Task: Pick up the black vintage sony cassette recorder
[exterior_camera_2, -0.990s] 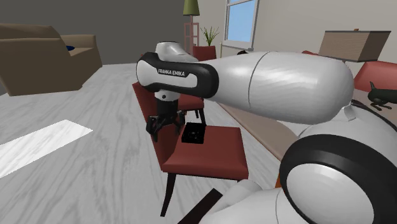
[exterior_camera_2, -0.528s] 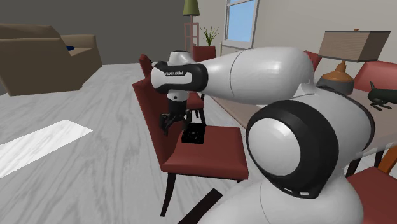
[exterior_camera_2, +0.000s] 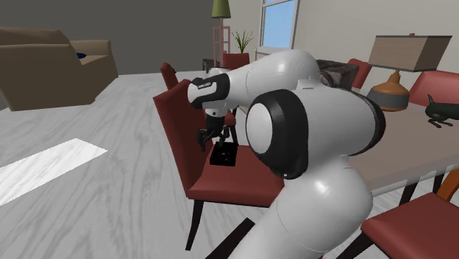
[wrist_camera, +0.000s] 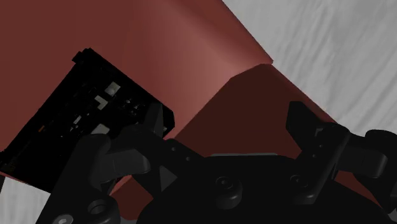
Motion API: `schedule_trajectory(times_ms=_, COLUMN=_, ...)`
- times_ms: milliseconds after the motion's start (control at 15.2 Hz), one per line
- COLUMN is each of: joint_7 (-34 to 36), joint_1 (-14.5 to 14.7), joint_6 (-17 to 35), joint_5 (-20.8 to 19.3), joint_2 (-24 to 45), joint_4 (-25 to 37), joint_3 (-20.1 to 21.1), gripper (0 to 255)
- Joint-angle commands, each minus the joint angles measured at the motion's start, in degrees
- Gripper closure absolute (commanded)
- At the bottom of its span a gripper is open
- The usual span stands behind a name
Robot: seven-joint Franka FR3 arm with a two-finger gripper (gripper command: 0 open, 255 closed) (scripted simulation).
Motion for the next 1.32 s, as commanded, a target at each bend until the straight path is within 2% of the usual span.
schedule_trajectory(times_ms=0, joint_7=-2.94, joint_1=-0.29, joint_6=1.47, joint_5=1.13, joint_2=3.62, joint_4=2.22, joint_3=-2.12, gripper=0)
schedule_trajectory(times_ms=264, joint_7=-7.64, joint_1=-0.78, joint_6=3.44, joint_5=4.28, joint_2=10.27, joint_4=6.57, joint_3=-4.97, gripper=0)
schedule_trajectory(times_ms=726, joint_7=-9.27, joint_1=-0.76, joint_6=9.06, joint_5=5.65, joint_2=12.29, joint_4=2.6, joint_3=-5.32, gripper=0)
schedule_trajectory(times_ms=858, joint_7=-9.27, joint_1=-0.76, joint_6=9.06, joint_5=5.65, joint_2=12.29, joint_4=2.6, joint_3=-5.32, gripper=0)
schedule_trajectory(times_ms=924, joint_7=-9.27, joint_1=-0.76, joint_6=9.02, joint_5=5.65, joint_2=12.3, joint_4=2.64, joint_3=-5.32, gripper=255)
schedule_trajectory(times_ms=1254, joint_7=-9.31, joint_1=-0.77, joint_6=9.0, joint_5=5.66, joint_2=12.33, joint_4=2.69, joint_3=-5.34, gripper=255)
